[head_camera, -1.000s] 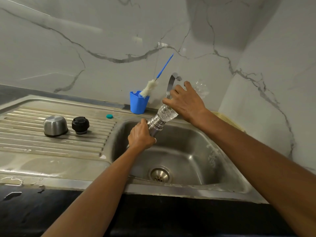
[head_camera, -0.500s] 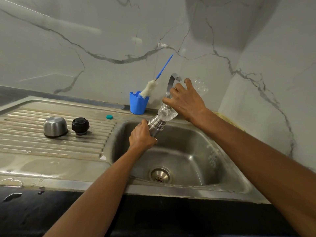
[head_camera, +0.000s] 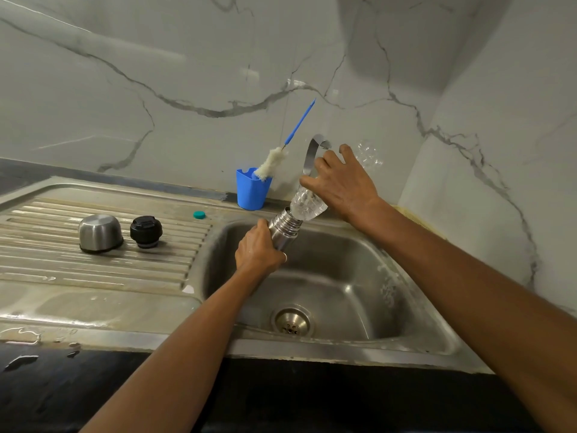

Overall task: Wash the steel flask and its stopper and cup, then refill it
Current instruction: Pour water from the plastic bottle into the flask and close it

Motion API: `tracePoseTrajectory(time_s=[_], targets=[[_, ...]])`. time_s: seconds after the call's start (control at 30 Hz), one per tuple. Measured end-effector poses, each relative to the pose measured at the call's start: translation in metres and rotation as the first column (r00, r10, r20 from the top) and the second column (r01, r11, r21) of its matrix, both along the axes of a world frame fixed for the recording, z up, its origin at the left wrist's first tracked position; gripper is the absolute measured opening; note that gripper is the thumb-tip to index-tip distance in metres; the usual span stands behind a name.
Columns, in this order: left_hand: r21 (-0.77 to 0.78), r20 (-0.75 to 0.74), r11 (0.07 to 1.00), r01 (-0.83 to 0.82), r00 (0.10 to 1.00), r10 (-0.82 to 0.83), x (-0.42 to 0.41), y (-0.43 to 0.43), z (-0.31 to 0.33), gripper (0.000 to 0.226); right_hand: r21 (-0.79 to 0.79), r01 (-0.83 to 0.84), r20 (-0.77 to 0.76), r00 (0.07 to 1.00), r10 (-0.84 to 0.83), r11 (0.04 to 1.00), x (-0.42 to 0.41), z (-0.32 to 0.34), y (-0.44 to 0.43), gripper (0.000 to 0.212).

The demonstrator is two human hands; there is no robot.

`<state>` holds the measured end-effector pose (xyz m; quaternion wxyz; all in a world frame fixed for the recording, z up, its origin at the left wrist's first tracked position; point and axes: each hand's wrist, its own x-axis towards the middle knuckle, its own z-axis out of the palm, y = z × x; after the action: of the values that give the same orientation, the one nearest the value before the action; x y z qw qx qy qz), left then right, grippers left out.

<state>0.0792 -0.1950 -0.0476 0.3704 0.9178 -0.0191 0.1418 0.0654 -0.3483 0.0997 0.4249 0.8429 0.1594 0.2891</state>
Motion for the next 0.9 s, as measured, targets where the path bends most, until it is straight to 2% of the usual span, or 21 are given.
tracePoseTrajectory(time_s=[0.13,0.9], targets=[[-0.035,-0.005,0.999,-0.015,1.0,0.015,0.0017,0.0005,-0.0014,0.062,0.018,0.038,-0.003,0.999,-0.038,0.999,-0.0024,0.0058,-0.0024,0.057],[0.008,-0.045,1.0,-0.007,0.999,0.007,0.0005,-0.0011,-0.0011,0.063,0.0,0.017,0.047,0.999,-0.017,1.0,-0.0031,0.0092,-0.0096,0.055]])
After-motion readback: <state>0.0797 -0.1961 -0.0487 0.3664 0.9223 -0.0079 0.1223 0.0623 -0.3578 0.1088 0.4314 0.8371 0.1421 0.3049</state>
